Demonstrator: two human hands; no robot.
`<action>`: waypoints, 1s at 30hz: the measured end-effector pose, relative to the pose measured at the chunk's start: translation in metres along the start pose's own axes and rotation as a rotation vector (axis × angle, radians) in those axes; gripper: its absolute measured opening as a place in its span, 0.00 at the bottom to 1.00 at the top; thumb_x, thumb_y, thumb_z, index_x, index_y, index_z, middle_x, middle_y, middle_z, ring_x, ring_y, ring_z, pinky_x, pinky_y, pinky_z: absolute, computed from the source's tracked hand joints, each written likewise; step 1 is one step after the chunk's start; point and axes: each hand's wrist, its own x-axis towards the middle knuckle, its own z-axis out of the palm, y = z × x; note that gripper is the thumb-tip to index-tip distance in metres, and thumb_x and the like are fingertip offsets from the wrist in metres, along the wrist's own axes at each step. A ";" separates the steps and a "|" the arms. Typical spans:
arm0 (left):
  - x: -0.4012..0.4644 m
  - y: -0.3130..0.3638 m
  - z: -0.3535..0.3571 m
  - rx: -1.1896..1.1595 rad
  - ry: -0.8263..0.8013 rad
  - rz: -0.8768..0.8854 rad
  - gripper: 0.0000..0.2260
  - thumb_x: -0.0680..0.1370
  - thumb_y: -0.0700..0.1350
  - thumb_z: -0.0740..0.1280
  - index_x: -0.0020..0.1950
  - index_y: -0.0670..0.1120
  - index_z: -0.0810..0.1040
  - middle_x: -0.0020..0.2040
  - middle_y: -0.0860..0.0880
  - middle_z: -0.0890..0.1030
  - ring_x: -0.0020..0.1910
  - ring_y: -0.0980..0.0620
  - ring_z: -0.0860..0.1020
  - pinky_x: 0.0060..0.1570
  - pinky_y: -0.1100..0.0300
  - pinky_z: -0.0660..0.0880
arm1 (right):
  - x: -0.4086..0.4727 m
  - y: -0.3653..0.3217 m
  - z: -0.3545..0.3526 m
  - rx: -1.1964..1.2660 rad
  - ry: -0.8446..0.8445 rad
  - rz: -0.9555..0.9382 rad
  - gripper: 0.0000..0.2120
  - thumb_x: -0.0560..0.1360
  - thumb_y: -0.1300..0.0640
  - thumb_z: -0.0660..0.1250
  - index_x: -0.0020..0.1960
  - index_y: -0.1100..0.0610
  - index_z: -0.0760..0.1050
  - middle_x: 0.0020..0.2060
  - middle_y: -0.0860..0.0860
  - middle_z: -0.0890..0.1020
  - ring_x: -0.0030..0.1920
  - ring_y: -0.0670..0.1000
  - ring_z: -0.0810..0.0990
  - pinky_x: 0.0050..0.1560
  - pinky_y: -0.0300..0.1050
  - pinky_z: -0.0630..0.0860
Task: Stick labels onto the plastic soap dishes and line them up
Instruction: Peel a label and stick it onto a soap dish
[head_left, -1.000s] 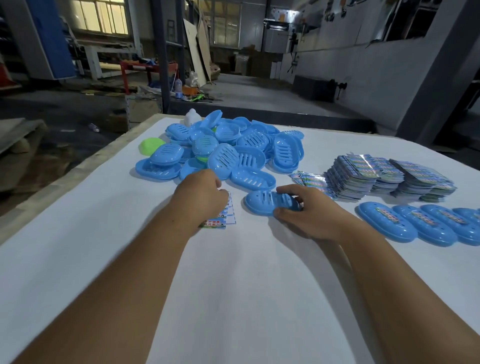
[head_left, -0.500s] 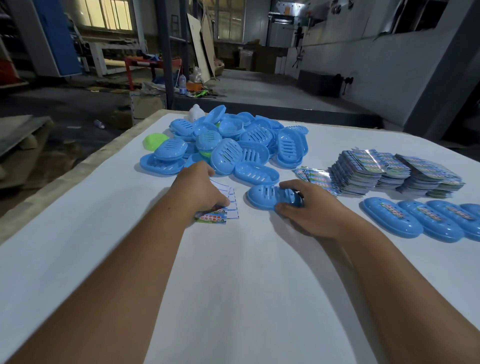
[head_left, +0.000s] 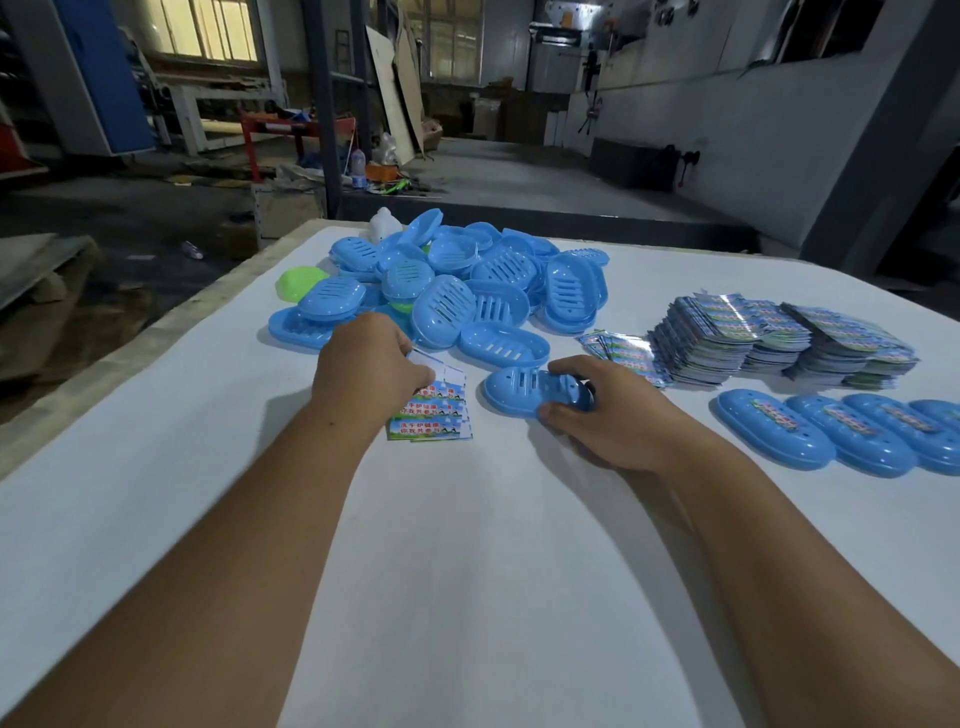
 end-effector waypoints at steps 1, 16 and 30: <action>-0.001 0.000 0.000 0.022 0.016 0.016 0.15 0.68 0.50 0.81 0.35 0.49 0.75 0.38 0.48 0.81 0.41 0.47 0.80 0.38 0.56 0.73 | 0.000 0.000 0.000 -0.008 -0.005 -0.002 0.26 0.76 0.41 0.70 0.72 0.45 0.71 0.60 0.47 0.78 0.58 0.51 0.77 0.55 0.44 0.71; -0.022 0.039 0.001 -0.851 -0.265 0.013 0.09 0.70 0.46 0.80 0.46 0.49 0.83 0.35 0.52 0.86 0.27 0.58 0.81 0.26 0.68 0.74 | -0.006 -0.035 0.001 0.799 0.079 -0.072 0.14 0.77 0.59 0.74 0.60 0.48 0.79 0.42 0.51 0.88 0.46 0.51 0.88 0.51 0.53 0.85; -0.027 0.041 0.001 -0.726 -0.333 0.059 0.14 0.74 0.44 0.75 0.56 0.54 0.78 0.38 0.53 0.86 0.39 0.61 0.82 0.36 0.65 0.75 | 0.001 -0.028 -0.001 0.822 0.166 0.061 0.16 0.78 0.60 0.72 0.66 0.55 0.77 0.39 0.47 0.88 0.41 0.46 0.88 0.39 0.42 0.84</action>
